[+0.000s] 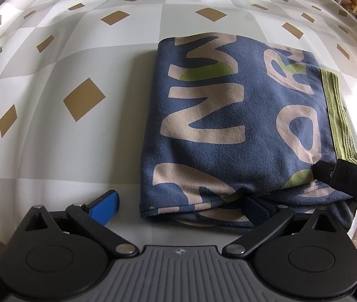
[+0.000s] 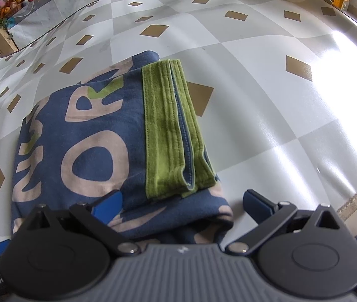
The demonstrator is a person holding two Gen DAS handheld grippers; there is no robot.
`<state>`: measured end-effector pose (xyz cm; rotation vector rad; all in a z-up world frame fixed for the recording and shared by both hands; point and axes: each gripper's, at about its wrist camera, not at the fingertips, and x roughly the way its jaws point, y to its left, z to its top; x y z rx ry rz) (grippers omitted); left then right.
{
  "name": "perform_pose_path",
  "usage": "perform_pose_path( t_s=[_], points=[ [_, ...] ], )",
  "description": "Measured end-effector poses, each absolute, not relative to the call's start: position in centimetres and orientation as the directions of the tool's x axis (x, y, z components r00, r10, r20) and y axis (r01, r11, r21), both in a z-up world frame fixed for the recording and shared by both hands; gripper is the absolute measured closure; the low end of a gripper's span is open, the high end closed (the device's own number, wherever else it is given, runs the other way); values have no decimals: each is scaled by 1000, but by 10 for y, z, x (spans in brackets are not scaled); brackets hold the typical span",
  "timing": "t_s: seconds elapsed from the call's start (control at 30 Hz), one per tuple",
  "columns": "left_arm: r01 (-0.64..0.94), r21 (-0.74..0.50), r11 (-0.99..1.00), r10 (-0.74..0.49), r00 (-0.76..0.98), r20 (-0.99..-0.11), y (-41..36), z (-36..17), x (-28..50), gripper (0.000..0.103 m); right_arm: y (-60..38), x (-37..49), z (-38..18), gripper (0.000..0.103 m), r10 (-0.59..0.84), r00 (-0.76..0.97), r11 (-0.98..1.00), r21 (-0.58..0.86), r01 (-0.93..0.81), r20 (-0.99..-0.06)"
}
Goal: Fold clothes
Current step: 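Bring both open tools to the edge of the folded navy pants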
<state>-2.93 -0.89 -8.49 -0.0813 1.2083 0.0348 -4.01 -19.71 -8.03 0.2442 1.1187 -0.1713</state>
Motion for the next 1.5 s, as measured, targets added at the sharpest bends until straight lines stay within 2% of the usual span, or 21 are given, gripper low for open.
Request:
perform_pose_path(
  t_s=[1.23,1.5],
  points=[
    [-77,-42,996,-11,362,-932,-11,-86,-30,0,-198,-37,-80,0,-16,402,961,97,261,-916],
    [-70,-120,990,-85,378,-922,-11,-80,-27,0,-198,-33,-65,6,-9,460,976,92,196,-888]
  ],
)
